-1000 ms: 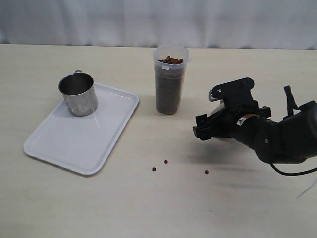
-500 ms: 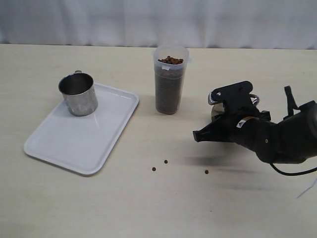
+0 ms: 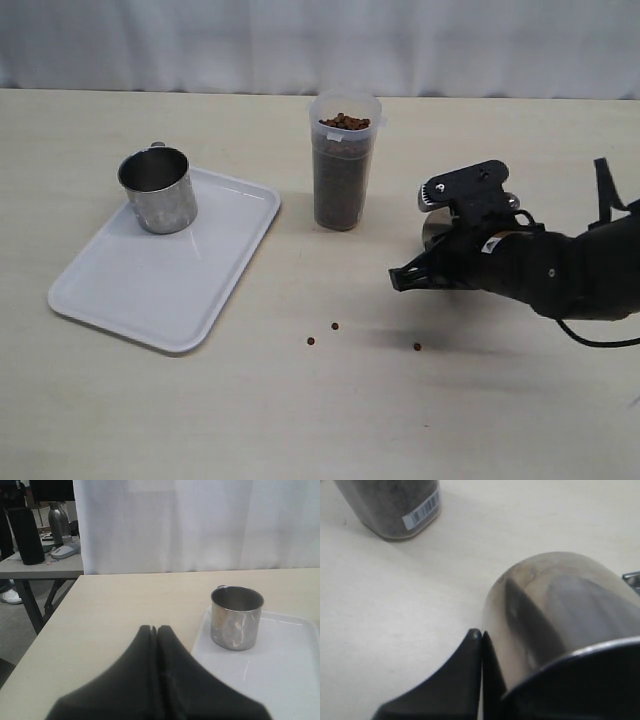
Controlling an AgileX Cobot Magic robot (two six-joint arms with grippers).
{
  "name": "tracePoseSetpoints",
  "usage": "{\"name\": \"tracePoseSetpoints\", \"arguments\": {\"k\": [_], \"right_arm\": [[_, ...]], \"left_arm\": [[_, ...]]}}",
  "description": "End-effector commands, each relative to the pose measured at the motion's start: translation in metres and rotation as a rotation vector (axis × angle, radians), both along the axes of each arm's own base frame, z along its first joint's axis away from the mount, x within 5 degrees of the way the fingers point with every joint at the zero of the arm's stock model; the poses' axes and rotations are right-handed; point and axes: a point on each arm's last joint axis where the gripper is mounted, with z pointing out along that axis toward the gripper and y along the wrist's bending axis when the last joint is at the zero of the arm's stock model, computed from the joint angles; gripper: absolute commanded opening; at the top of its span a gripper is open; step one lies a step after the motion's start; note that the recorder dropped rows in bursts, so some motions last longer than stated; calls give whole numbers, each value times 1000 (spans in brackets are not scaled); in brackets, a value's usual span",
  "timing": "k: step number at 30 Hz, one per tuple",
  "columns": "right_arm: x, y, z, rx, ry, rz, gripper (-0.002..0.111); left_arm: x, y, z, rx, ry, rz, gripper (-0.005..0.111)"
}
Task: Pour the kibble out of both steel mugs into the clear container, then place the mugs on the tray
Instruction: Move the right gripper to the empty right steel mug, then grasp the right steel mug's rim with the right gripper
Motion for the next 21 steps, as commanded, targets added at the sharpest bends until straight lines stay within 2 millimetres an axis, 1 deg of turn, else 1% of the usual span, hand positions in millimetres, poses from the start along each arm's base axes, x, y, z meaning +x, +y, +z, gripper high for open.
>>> {"name": "tracePoseSetpoints", "arguments": {"k": [1, 7, 10, 16, 21], "right_arm": [[-11, 0, 18, -3, 66, 59, 4], [-30, 0, 30, -52, 221, 181, 4], [-34, 4, 35, -68, 310, 233, 4], [-23, 16, 43, -67, 357, 273, 4], [-11, 26, 34, -81, 414, 285, 5]], "left_arm": [[0, 0, -1, -6, -1, -2, 0], [0, 0, 0, -6, -5, -2, 0], [0, 0, 0, -6, -5, -2, 0], [0, 0, 0, -6, -5, -2, 0], [0, 0, 0, -6, -5, -2, 0]]}}
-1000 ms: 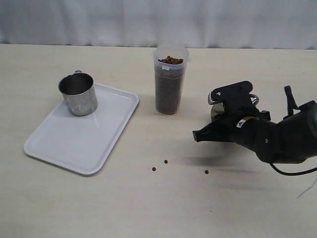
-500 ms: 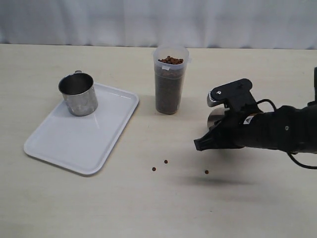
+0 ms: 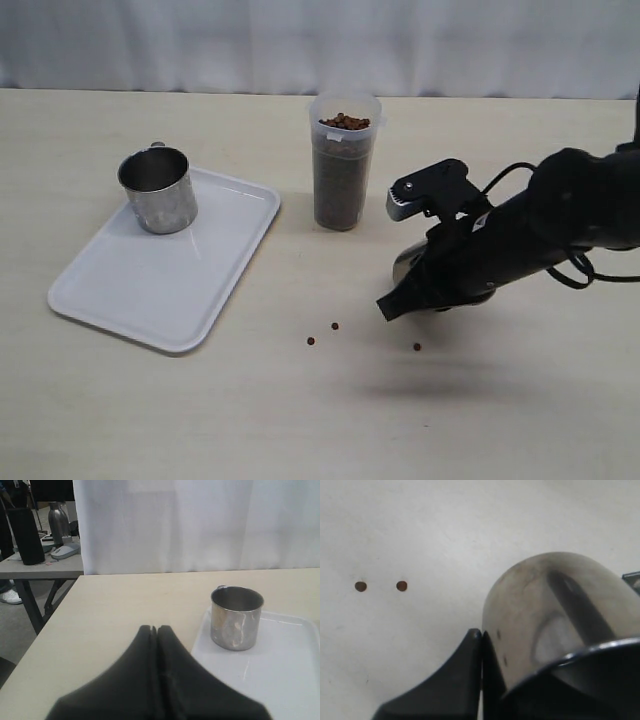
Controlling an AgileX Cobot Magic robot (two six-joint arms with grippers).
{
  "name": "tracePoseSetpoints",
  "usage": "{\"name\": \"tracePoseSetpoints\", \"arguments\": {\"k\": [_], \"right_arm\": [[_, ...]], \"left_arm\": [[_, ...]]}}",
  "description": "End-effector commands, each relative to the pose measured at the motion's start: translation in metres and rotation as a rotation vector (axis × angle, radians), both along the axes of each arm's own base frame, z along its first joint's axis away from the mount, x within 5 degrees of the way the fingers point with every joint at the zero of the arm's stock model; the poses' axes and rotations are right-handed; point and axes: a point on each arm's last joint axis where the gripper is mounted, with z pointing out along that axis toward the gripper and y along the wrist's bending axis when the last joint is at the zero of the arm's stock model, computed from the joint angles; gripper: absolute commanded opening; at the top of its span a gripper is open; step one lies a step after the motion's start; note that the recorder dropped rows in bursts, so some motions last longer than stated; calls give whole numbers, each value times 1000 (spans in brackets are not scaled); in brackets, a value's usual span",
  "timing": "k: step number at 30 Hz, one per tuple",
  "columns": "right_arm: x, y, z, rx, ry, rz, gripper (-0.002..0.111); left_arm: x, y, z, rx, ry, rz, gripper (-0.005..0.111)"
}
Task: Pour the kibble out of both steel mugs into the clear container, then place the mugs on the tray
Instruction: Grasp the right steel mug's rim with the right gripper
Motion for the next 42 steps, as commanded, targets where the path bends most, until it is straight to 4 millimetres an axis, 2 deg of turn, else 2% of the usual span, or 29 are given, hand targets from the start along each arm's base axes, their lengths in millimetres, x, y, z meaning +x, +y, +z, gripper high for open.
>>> {"name": "tracePoseSetpoints", "arguments": {"k": [1, 3, 5, 7, 8, 11, 13, 15, 19, 22, 26, 28, 31, 33, 42], "right_arm": [[9, 9, -9, -29, 52, 38, 5], [14, 13, -12, -35, 73, 44, 7], [18, 16, -13, -34, 74, 45, 16], [21, 18, -15, -32, 76, 43, 28], [24, 20, -15, -29, 72, 43, 44], [26, 21, -11, -24, 59, 50, 69], [26, 22, -5, -16, 52, 54, 81], [25, 22, 2, -7, 45, 58, 86], [18, 19, 29, 26, 16, 73, 87], [7, 13, 66, 78, -52, 88, 87], [-12, 3, 89, 78, -23, 118, 87], [-22, -9, 87, 116, -128, 44, 87], [-51, -44, 52, 160, -318, -115, 87], [-66, -60, 34, 196, -378, -209, 87], [-69, -63, 14, 161, -292, -252, 87]], "left_arm": [[0, 0, 0, -6, -5, -2, 0], [0, 0, 0, -6, -5, -2, 0], [0, 0, 0, -6, -5, -2, 0], [0, 0, 0, -6, -5, -2, 0], [0, 0, 0, -6, -5, -2, 0], [0, 0, 0, -6, -5, -2, 0], [0, 0, 0, -6, -5, -2, 0], [0, 0, 0, -6, -5, -2, 0], [0, 0, -1, -6, -1, -2, 0], [0, 0, -1, -6, -1, -2, 0], [0, 0, -1, -6, -1, -2, 0], [0, 0, -1, -6, -1, -2, 0], [0, 0, -1, -6, -1, -2, 0], [0, 0, -1, -6, -1, -2, 0], [0, 0, 0, -6, -6, -2, 0]]}}
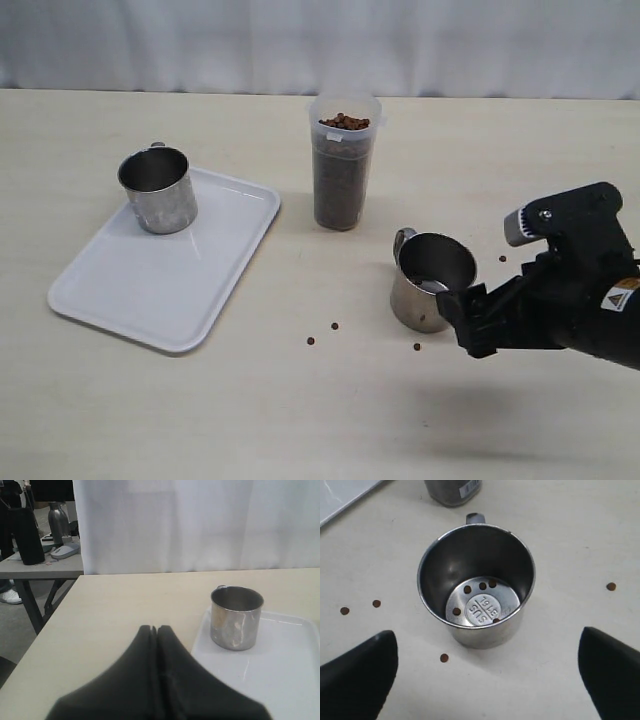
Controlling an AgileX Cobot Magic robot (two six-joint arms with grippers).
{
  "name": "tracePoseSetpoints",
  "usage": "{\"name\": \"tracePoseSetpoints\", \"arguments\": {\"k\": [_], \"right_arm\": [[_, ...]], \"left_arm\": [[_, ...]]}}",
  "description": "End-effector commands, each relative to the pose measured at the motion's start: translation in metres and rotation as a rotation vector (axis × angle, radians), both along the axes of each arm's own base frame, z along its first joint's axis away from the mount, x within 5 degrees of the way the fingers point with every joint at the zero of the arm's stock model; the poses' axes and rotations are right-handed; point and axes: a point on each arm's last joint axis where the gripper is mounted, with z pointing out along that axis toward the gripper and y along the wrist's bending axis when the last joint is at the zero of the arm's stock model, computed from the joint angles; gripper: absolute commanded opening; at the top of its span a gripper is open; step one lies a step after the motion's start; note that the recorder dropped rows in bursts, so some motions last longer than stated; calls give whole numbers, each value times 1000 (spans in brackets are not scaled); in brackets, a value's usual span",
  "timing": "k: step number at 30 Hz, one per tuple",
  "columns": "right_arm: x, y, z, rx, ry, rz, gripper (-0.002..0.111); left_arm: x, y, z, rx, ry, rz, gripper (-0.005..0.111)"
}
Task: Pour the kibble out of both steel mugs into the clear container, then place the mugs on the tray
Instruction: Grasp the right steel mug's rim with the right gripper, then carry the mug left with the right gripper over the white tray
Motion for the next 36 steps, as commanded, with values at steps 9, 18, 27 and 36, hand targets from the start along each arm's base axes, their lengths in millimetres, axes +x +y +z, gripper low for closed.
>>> {"name": "tracePoseSetpoints", "arguments": {"k": [9, 18, 27, 36], "right_arm": [[14, 24, -32, -84, 10, 65, 87], [26, 32, -42, -80, -64, 39, 87], [50, 50, -56, -95, -61, 35, 87], [46, 50, -48, -84, -37, 54, 4]], "left_arm": [[0, 0, 0, -6, -6, -2, 0], [0, 0, 0, -6, -6, -2, 0], [0, 0, -1, -6, 1, -2, 0], [0, 0, -1, -6, -1, -2, 0]]}}
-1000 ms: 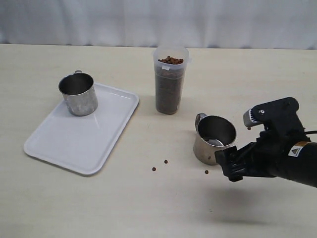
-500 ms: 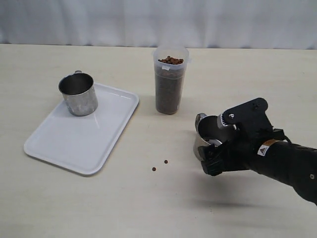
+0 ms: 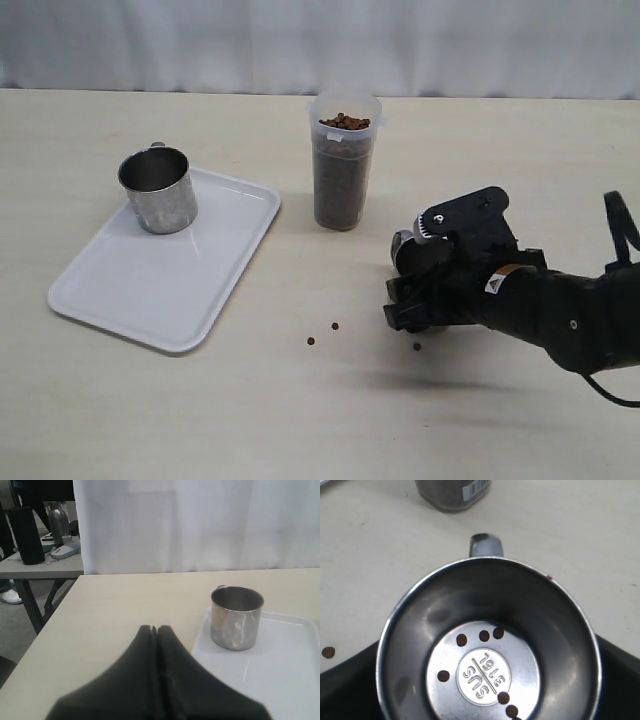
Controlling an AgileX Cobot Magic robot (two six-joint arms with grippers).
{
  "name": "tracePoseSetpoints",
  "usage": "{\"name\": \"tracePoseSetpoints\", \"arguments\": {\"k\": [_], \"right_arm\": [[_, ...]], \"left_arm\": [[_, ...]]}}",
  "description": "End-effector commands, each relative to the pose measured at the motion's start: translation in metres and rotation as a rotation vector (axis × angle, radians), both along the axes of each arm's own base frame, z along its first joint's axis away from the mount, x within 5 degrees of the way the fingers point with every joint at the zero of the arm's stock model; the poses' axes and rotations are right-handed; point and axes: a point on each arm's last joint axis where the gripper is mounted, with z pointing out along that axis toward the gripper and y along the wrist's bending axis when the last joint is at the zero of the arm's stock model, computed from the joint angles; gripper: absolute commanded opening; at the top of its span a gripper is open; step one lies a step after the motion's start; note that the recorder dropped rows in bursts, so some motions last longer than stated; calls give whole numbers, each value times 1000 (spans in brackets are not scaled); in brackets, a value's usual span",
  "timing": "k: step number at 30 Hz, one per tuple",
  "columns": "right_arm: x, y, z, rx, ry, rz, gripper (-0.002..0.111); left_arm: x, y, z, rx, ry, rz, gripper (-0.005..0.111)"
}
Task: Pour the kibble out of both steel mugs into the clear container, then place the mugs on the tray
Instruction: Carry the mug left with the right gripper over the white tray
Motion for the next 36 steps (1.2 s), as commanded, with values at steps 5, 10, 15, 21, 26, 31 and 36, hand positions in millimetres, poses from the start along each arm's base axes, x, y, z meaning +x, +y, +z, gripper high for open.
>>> {"name": "tracePoseSetpoints", "arguments": {"k": [5, 10, 15, 21, 26, 31, 36], "right_arm": [[-14, 17, 35, 71, -51, 103, 4], [-24, 66, 63, 147, -110, 255, 4], [-22, 129, 84, 223, -159, 364, 4], [-5, 197, 63, 216, -140, 432, 4], [10, 228, 36, 171, -67, 453, 4], [15, 240, 19, 142, -25, 462, 4], [15, 241, 12, 128, -9, 464, 10]], "left_arm": [[0, 0, -1, -6, -1, -2, 0], [0, 0, -1, -6, -1, -2, 0], [0, 0, -1, -6, -1, -2, 0], [0, 0, 0, -6, -6, -2, 0], [0, 0, 0, -6, -6, -2, 0], [0, 0, 0, -6, -6, -2, 0], [0, 0, 0, -6, -6, -2, 0]]}}
